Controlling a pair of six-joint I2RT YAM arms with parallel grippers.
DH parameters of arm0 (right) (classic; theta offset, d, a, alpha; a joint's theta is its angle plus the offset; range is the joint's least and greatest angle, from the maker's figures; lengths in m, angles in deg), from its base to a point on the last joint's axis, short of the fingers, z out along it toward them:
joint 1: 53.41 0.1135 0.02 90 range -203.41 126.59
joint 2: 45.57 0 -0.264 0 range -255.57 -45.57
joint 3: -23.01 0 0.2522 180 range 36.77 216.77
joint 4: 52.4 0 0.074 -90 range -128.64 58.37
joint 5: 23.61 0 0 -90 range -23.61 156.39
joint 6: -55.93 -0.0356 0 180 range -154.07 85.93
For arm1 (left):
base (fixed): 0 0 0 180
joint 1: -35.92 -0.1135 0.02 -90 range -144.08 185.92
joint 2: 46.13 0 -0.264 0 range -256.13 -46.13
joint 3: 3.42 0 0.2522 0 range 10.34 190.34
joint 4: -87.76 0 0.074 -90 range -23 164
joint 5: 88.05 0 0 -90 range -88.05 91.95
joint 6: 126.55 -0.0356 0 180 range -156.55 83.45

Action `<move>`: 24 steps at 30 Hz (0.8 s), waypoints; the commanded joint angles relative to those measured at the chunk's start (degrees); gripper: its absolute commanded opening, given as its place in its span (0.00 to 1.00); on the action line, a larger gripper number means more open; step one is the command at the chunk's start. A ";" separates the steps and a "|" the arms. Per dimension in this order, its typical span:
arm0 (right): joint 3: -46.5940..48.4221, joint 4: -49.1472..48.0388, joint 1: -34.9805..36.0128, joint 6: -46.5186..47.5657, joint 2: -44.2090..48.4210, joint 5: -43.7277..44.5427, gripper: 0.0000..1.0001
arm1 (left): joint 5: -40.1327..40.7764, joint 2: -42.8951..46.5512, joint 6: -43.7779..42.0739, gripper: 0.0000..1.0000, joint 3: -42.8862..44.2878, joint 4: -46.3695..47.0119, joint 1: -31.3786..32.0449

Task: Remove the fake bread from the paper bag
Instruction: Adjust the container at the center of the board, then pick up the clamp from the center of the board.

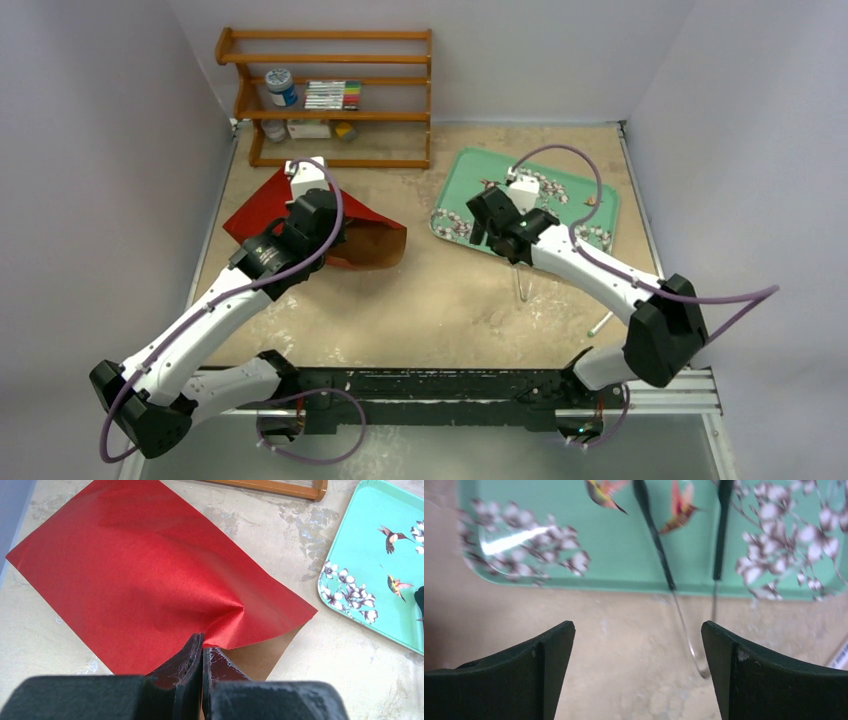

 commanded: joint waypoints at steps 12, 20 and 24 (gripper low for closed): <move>-12.18 7.87 -3.27 -11.39 4.82 -0.81 1.00 | -1.82 -0.42 -0.18 0.00 -0.93 5.72 -0.20; -15.05 -1.23 -11.50 -1.91 4.39 -5.92 0.99 | -1.84 -1.29 0.08 0.00 -0.63 6.08 -0.23; -15.35 -4.29 -12.09 1.11 3.06 -7.75 0.99 | -1.56 -1.59 0.26 0.00 -0.45 6.20 -0.21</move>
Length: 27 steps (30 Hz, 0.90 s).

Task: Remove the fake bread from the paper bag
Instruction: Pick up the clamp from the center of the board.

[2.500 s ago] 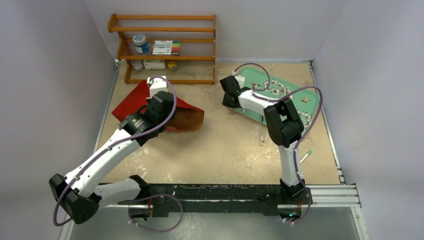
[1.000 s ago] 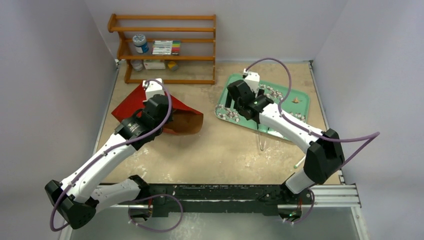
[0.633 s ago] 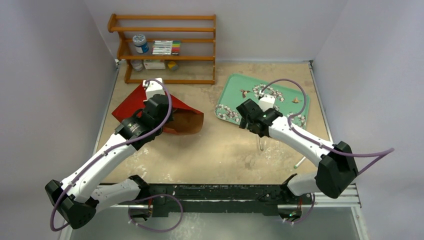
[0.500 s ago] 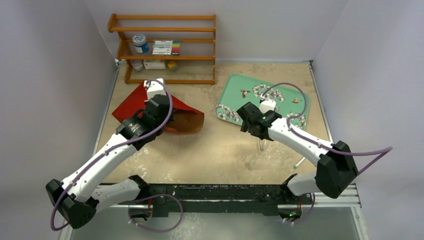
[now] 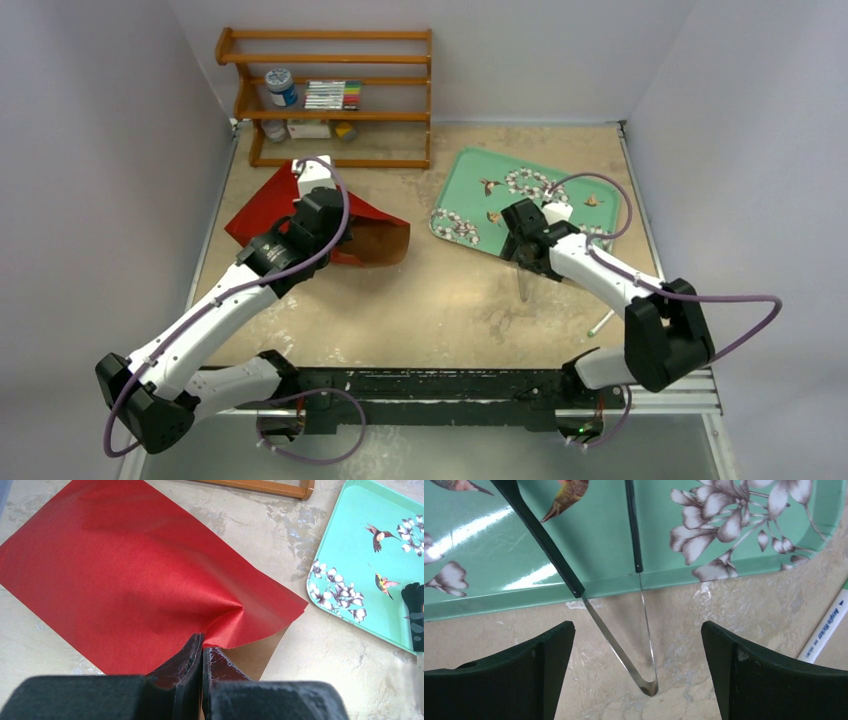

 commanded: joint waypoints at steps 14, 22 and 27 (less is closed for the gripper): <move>-1.37 -11.72 -5.82 9.91 -4.97 -7.07 0.91 | 1.23 -1.82 0.69 0.00 1.42 2.63 -0.23; -1.12 -14.61 -6.57 12.26 -6.83 -9.76 0.82 | 1.59 -2.52 0.86 0.00 1.66 2.79 -0.19; -1.12 -15.54 -6.66 13.08 -6.76 -10.95 0.77 | 1.58 -2.73 0.91 0.00 1.75 2.81 -0.24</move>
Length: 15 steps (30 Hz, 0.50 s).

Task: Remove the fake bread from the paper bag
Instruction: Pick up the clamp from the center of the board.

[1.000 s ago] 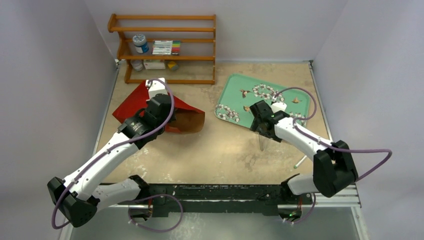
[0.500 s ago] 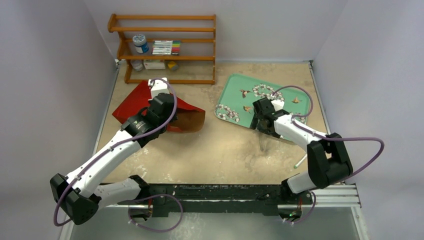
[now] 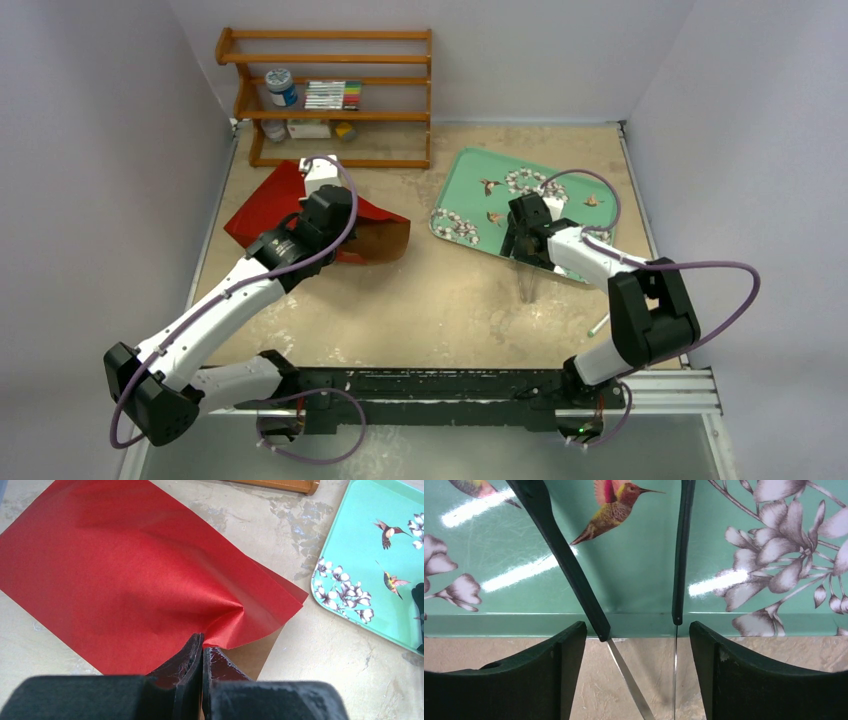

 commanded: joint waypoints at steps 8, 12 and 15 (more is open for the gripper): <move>0.01 -1.98 -0.32 2.30 1.15 -2.21 0.67 | 1.49 -0.06 0.98 0.00 1.48 1.86 -0.20; -0.96 -2.64 -0.48 2.42 1.31 -3.23 0.60 | 1.45 -0.19 1.21 0.00 1.39 1.93 -0.23; -1.35 -3.09 -0.50 2.61 2.15 -3.82 0.54 | 1.49 -0.17 1.22 0.00 1.47 1.90 -0.23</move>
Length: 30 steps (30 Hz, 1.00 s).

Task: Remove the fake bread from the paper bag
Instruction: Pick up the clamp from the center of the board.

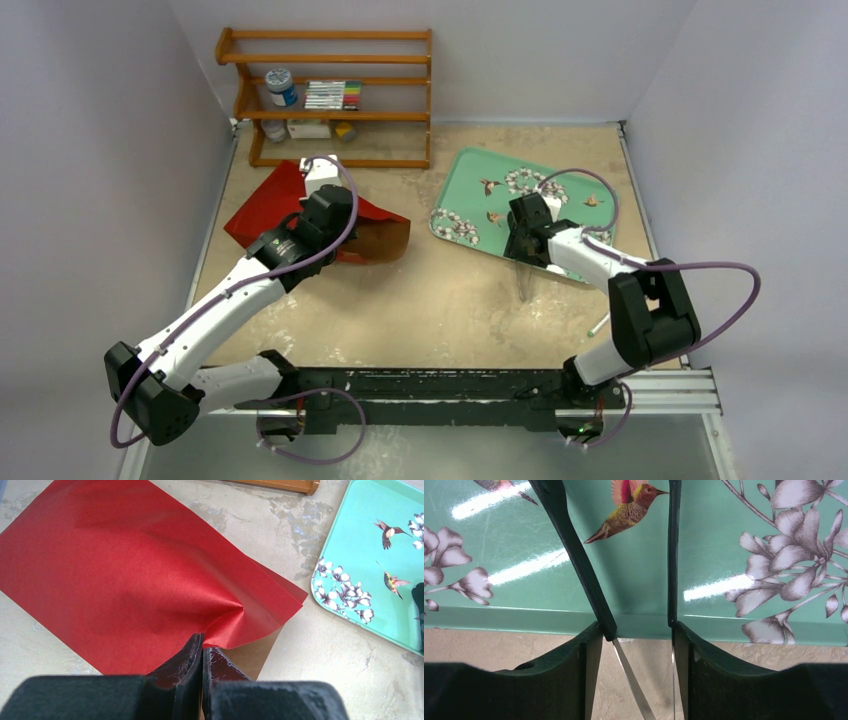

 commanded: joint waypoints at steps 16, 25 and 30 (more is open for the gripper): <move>2.07 -4.14 -0.03 10.14 9.14 -4.81 0.46 | 2.90 0.22 1.39 0.00 1.04 1.11 -0.23; 8.96 -6.66 12.94 17.68 1.84 -10.67 0.47 | 10.45 -0.13 2.47 0.00 3.56 -3.23 -0.19; 12.27 -7.81 18.34 18.16 -3.36 -12.90 0.47 | 13.85 1.07 5.40 0.00 2.89 -6.03 -0.19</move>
